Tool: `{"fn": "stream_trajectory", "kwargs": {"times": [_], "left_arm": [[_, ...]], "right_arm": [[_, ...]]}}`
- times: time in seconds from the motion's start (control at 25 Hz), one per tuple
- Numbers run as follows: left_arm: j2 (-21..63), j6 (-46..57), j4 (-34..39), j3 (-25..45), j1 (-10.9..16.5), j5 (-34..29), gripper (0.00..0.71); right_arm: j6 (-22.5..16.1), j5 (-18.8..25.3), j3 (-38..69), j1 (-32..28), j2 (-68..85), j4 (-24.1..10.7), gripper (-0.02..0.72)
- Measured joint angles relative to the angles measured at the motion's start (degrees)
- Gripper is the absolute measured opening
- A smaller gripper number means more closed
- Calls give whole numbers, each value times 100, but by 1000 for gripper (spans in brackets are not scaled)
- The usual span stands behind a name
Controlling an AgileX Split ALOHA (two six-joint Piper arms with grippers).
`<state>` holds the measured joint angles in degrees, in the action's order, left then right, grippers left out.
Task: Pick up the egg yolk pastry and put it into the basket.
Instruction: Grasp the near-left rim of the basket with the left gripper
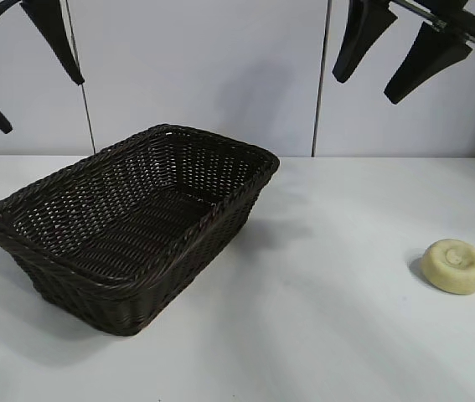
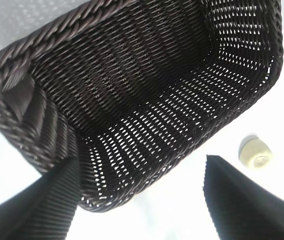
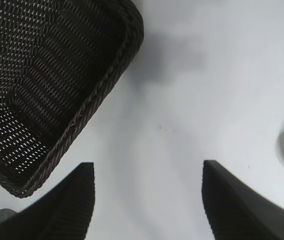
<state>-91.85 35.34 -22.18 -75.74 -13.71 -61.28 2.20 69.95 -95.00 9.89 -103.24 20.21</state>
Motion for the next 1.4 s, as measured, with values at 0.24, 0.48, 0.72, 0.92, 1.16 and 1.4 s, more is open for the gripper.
{"fn": "stream_trajectory", "kwargs": {"times": [0.24,0.48,0.72,0.92,1.16,1.4], "left_arm": [[304,203,14,754,0,321,507],[569,467,14,1442,0,775,507],[575,865,14,2038,-180,1469,507],[575,1112,-2,2557,-253,2003,507],[575,1125,-2,2895,-253,2546,507],[575,1079,-9,2928,-253,2847,507]], "right_arm": [[0,0,0,0,0,0,454],[0,9,0,0,0,0,454],[-4,21,0,0,0,0,454],[-4,27,0,0,0,0,454],[-4,44,0,0,0,0,454],[-4,44,0,0,0,0,454]]}}
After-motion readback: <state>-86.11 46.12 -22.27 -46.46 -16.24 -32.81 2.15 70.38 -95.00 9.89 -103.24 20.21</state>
